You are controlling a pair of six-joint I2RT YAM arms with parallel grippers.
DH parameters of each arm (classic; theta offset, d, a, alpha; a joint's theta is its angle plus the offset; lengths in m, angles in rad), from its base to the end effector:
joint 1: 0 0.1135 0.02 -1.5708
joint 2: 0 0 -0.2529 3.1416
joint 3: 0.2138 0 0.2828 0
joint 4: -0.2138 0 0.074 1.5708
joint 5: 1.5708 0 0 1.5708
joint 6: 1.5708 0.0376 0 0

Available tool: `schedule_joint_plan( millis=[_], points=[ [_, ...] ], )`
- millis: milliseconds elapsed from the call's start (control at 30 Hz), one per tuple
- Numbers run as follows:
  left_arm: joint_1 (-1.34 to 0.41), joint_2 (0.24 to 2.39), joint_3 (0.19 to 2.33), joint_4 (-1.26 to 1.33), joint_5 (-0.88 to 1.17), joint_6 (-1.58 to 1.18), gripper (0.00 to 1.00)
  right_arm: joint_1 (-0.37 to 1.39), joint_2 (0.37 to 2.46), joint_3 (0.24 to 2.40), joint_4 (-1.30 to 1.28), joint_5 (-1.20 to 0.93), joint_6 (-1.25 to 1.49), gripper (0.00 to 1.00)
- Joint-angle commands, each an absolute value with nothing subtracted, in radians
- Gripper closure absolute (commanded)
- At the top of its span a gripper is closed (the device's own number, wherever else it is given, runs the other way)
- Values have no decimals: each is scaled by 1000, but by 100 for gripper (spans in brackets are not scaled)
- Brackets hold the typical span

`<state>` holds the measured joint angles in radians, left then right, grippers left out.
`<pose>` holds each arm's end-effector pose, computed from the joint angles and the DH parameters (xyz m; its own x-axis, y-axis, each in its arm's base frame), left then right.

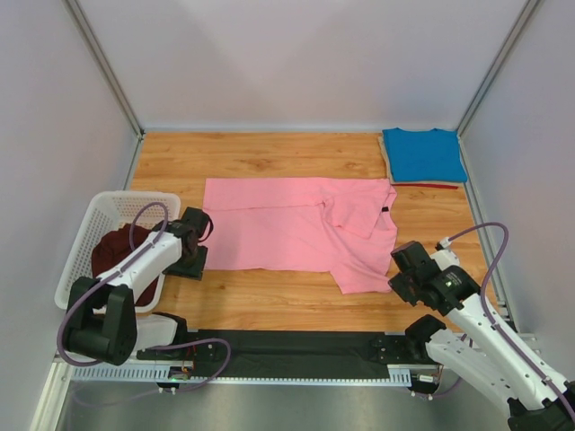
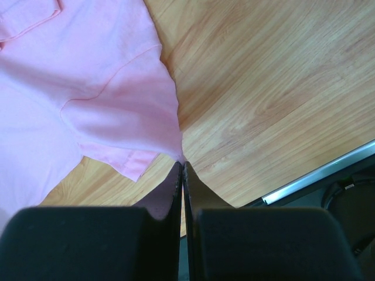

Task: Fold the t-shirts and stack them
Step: Fold the tshirt

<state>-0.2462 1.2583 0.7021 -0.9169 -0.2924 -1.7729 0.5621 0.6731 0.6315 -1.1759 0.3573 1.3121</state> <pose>0.2154 -0.0430 0.1497 -0.0082 -0.9652 -0.2615 -0.9869 0.0498 -0.1531 0.1243 0.0628 0.2171 -0.5868 0.7008 -0.4057 0.6659 0.7027 0.2505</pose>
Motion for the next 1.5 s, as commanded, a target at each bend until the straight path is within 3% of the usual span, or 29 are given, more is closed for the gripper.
schedule_joint_plan(
  millis=[0,367,433,467,500,533,600,833,1233,1333,1367,1467],
  points=[
    [-236,1279,696,-868,-328,-1809,49,558,661,623,-1132,361,1298,100],
    [-236,1379,675,-787,-296,-1796,53,558,661,637,-1094,328,1282,100],
    [-236,1384,670,-782,-299,-1796,58,560,660,646,-1097,328,1278,100],
    [-236,1385,669,-779,-301,-1796,62,558,660,649,-1100,328,1278,100],
    [-236,1385,666,-776,-296,-1793,81,560,657,650,-1106,330,1278,100],
    [-236,1384,670,-782,-290,-1795,91,558,655,650,-1104,330,1273,100],
    [-236,1367,683,-820,-284,-1786,100,560,658,644,-1095,328,1264,100],
    [-238,1269,840,-1025,-386,-1735,100,561,684,626,-1037,272,1163,100],
    [-238,1201,796,-964,-381,-1680,100,560,673,635,-1016,201,1127,100],
    [-238,1192,729,-829,-321,-1678,82,560,666,626,-1005,187,1131,100],
    [-238,1192,718,-777,-304,-1672,69,560,663,623,-997,181,1134,100],
    [-238,1219,713,-801,-310,-1712,59,560,658,614,-991,186,1137,100]
  ],
)
